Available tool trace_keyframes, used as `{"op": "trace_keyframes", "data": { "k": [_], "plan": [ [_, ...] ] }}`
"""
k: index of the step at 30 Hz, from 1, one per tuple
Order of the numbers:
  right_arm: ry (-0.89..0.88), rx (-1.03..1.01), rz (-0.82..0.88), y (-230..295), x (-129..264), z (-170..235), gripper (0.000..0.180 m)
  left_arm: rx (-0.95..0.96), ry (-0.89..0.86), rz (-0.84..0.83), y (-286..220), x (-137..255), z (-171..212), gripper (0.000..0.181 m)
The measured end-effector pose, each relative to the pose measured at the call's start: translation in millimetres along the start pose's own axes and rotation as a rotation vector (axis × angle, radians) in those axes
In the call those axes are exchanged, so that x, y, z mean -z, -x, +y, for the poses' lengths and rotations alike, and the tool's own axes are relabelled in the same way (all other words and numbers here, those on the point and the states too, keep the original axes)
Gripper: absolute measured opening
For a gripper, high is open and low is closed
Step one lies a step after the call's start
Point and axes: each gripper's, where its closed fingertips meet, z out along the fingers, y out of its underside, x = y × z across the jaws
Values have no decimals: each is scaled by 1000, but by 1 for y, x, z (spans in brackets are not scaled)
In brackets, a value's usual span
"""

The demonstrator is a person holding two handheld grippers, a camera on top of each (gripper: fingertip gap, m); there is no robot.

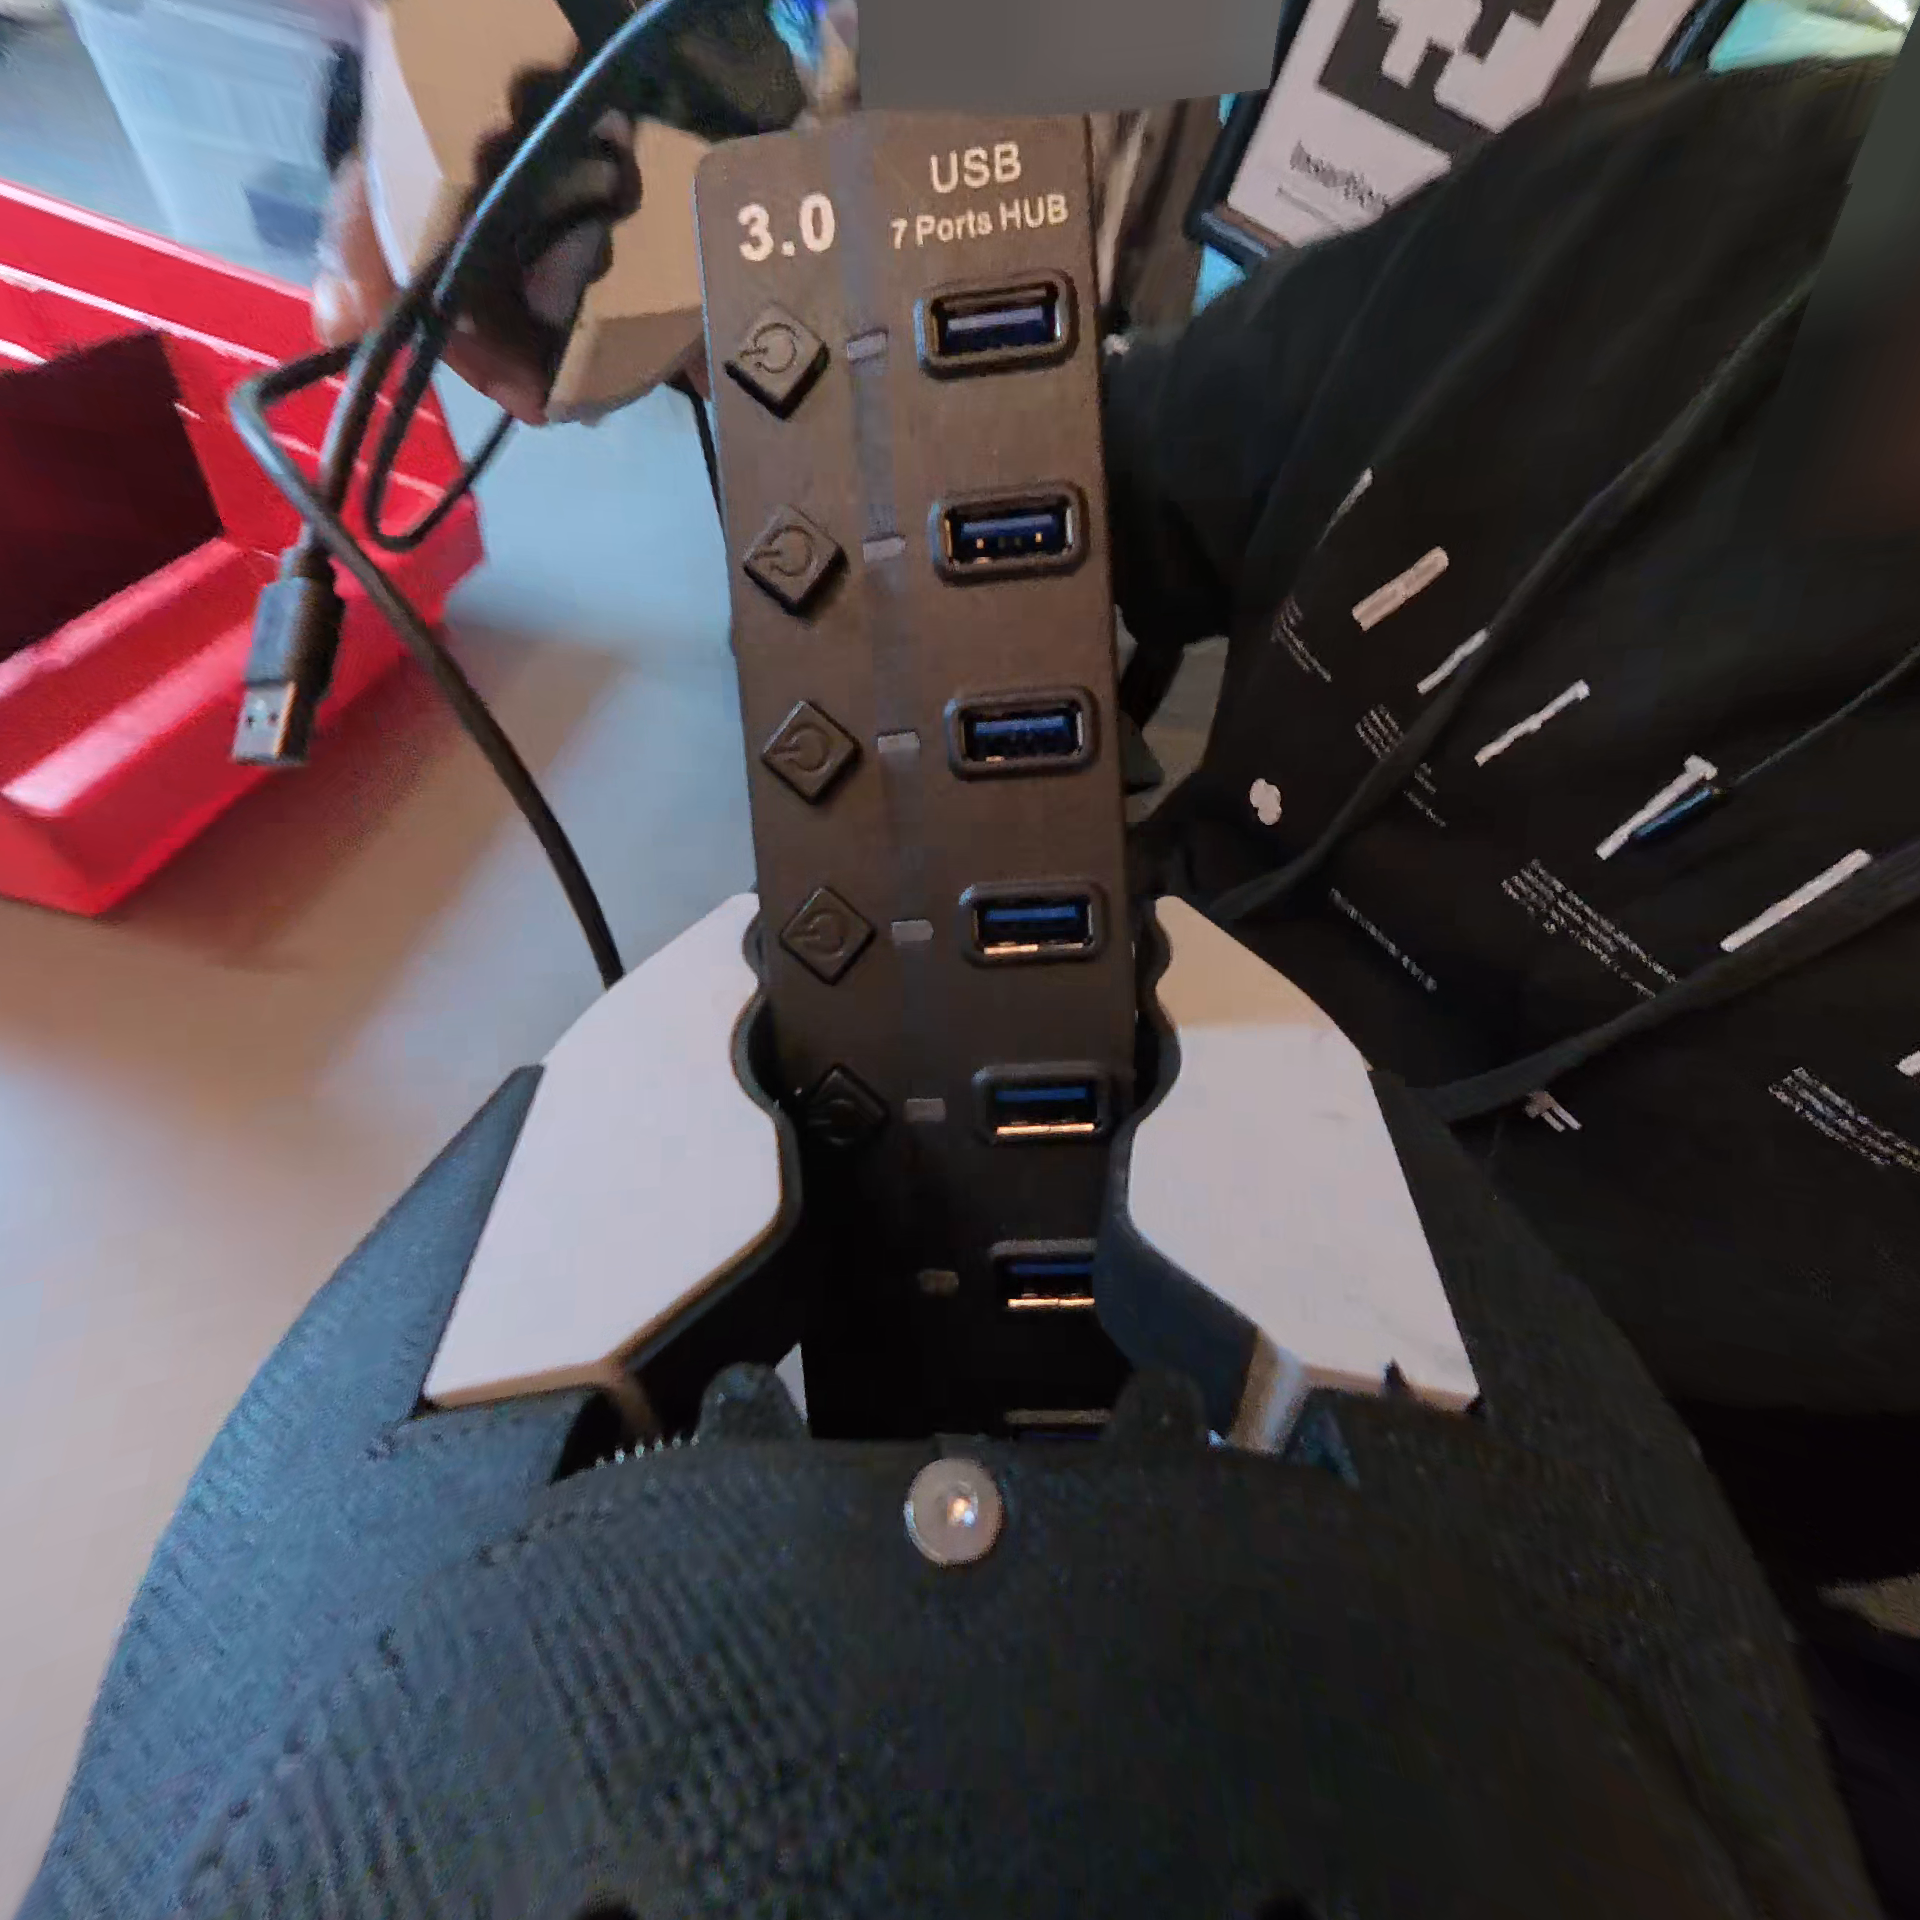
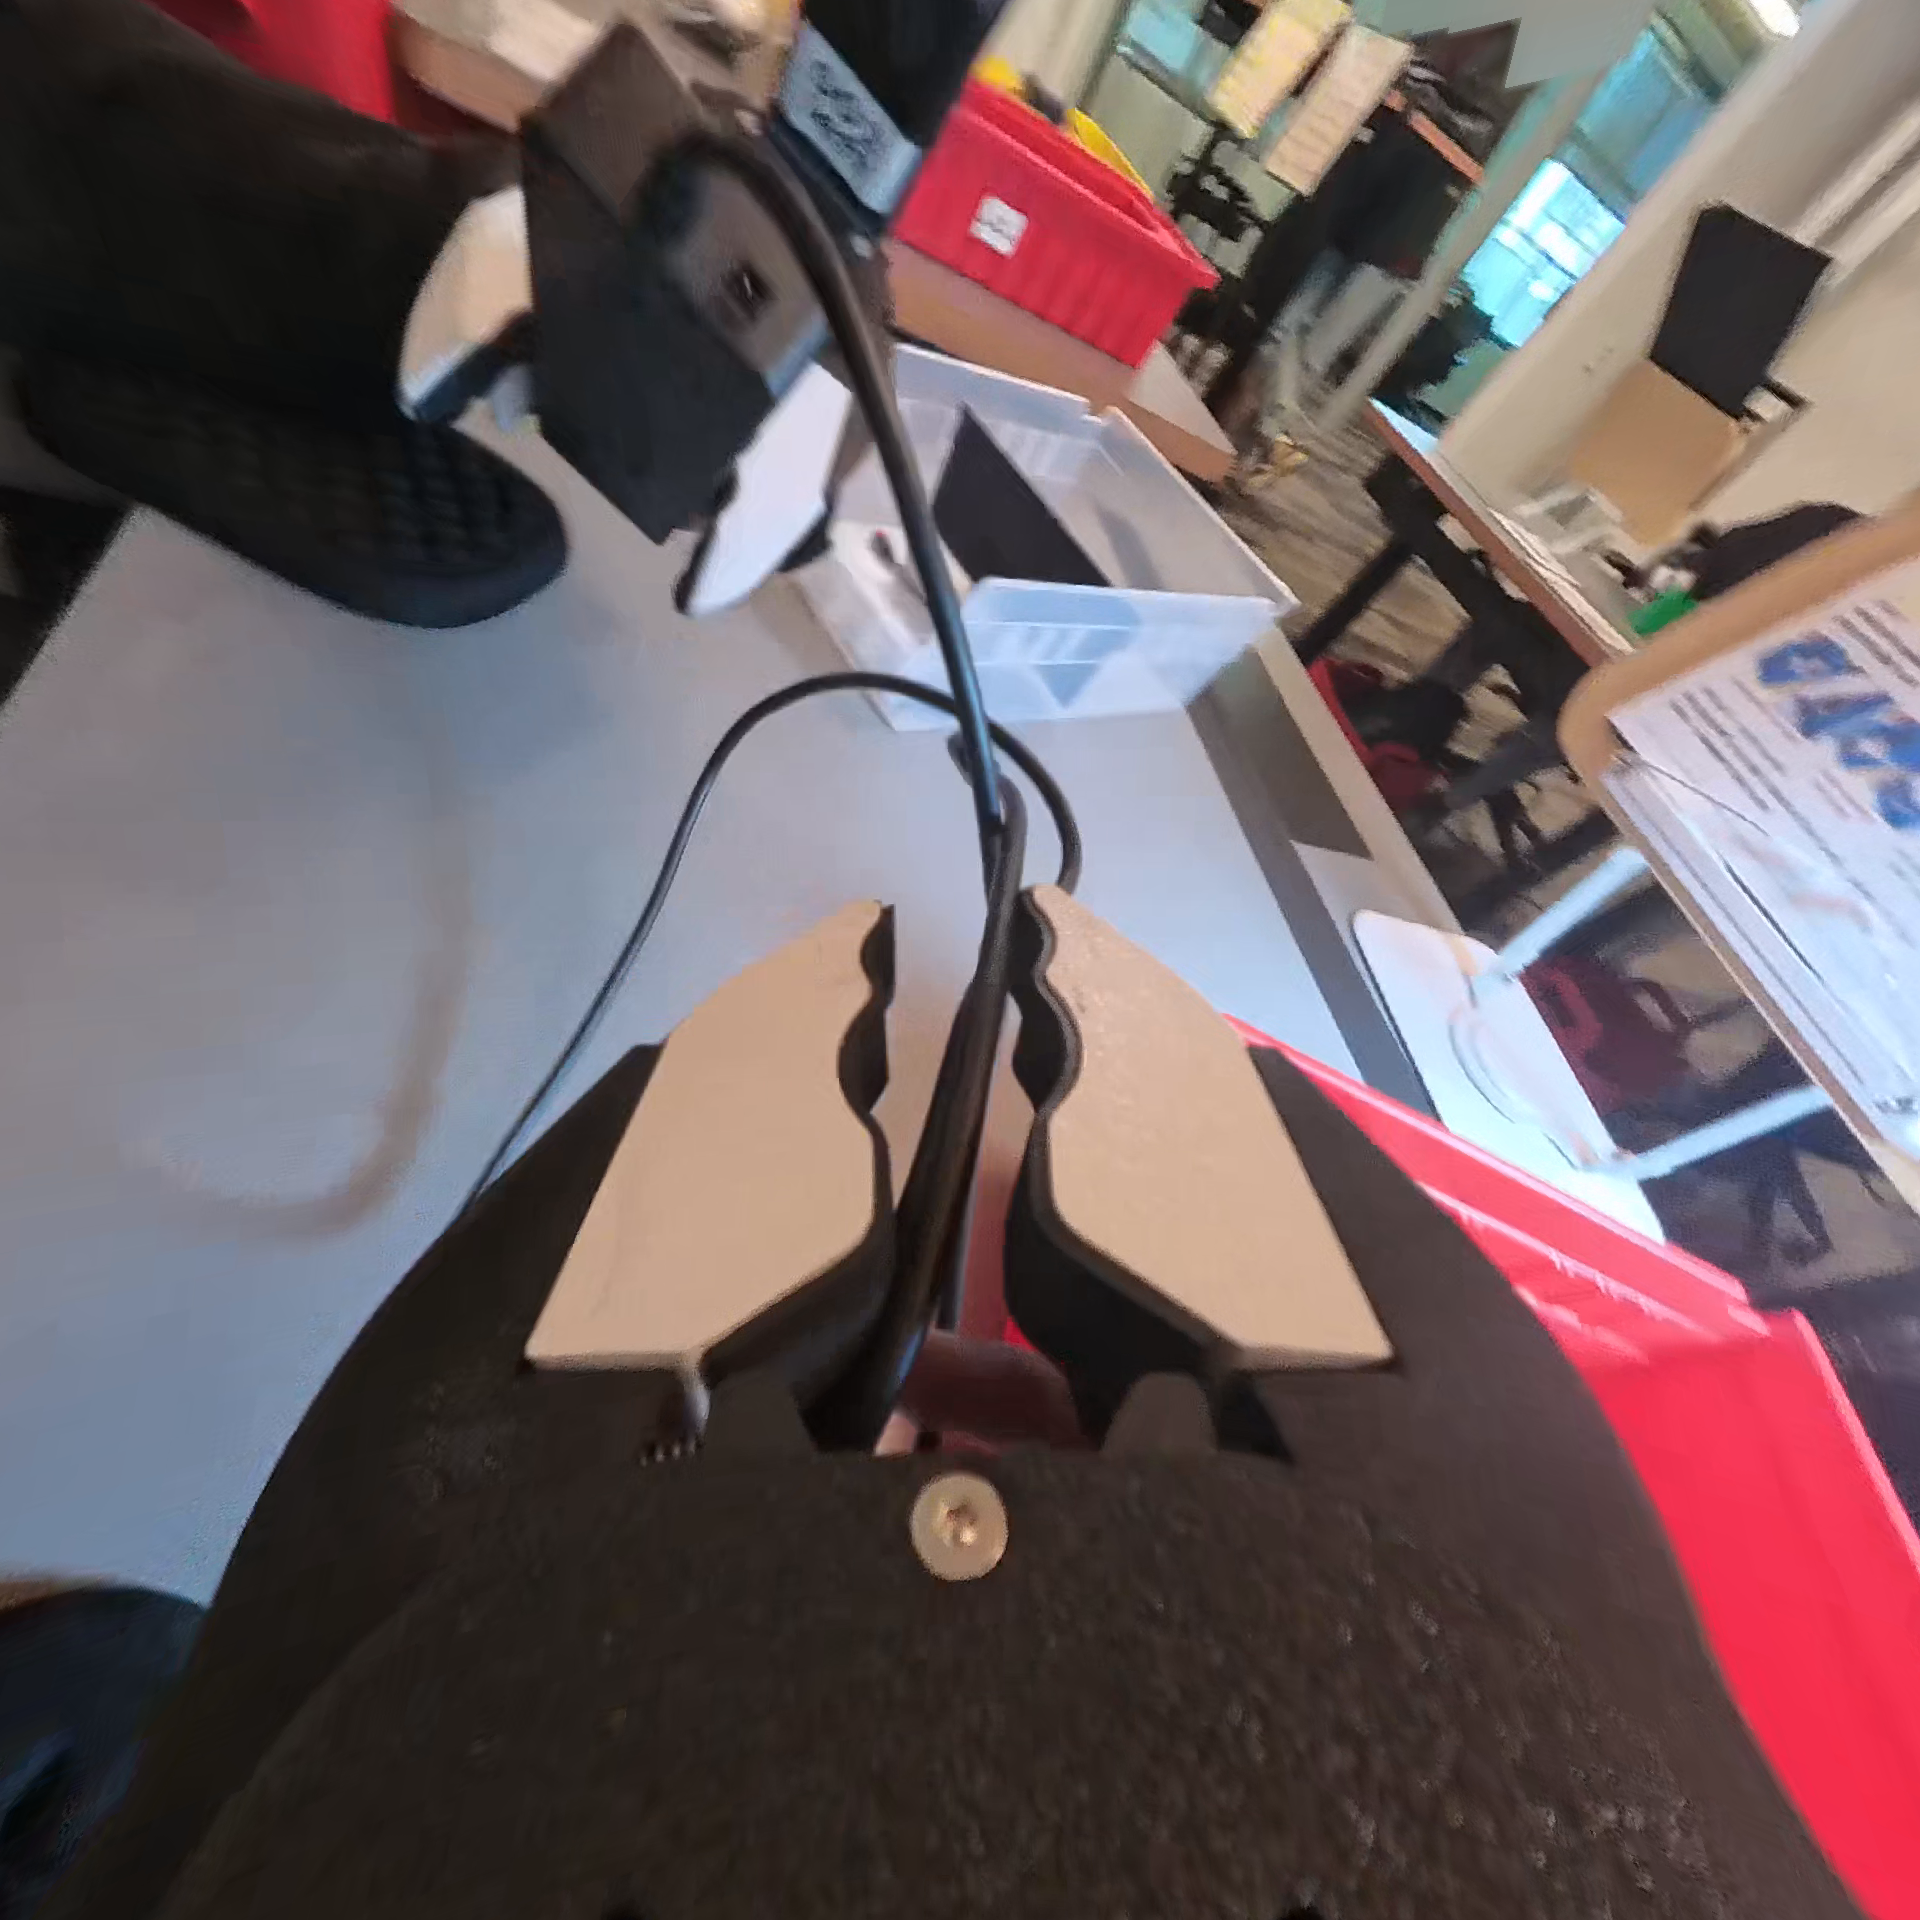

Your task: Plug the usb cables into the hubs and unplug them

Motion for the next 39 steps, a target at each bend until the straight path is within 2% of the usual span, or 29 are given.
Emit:
{"op": "trace_keyframes", "data": {
  "k": [2, 5, 8, 12, 15, 18, 22, 24, 25, 27, 29, 31, 36, 39],
  "plan": [
    [-42, -103, 79, -17, 12, 0, 18, -4, -61, -44, 5, 13, -9, 66],
    [-222, -435, 209, -54, 41, -1, 17, 5, -157, -149, 19, 37, -20, 66],
    [-323, -703, 299, -83, 71, 22, 7, 40, -353, -223, 27, 76, -44, 65],
    [-440, -803, 389, -99, 114, 34, 7, 72, -660, -348, 35, 146, -66, 65],
    [-354, -803, 505, -104, 135, 52, 8, 85, -762, -464, 39, 183, -68, 65],
    [-151, -709, 464, -86, 128, 59, 17, 63, -634, -519, 41, 169, -62, 65],
    [109, -597, 408, -68, 130, 57, 80, 57, -461, -531, 46, 131, -58, 65],
    [174, -580, 405, -69, 145, 54, 99, 66, -411, -542, 50, 121, -55, 65],
    [197, -564, 423, -73, 154, 52, 102, 67, -385, -556, 53, 117, -53, 65],
    [234, -498, 517, -88, 173, 42, 95, 70, -343, -550, 54, 108, -49, 65],
    [235, -445, 504, -88, 170, 22, 92, 70, -311, -536, 55, 98, -47, 65],
    [252, -363, 471, -81, 150, 5, 90, 66, -263, -523, 55, 84, -44, 65],
    [216, -167, 343, -50, 67, -27, 87, 46, -94, -482, 54, 42, -28, 65],
    [199, -22, 301, -42, 25, -42, 88, 31, 14, -399, 42, 19, -14, 65]
  ]
}}
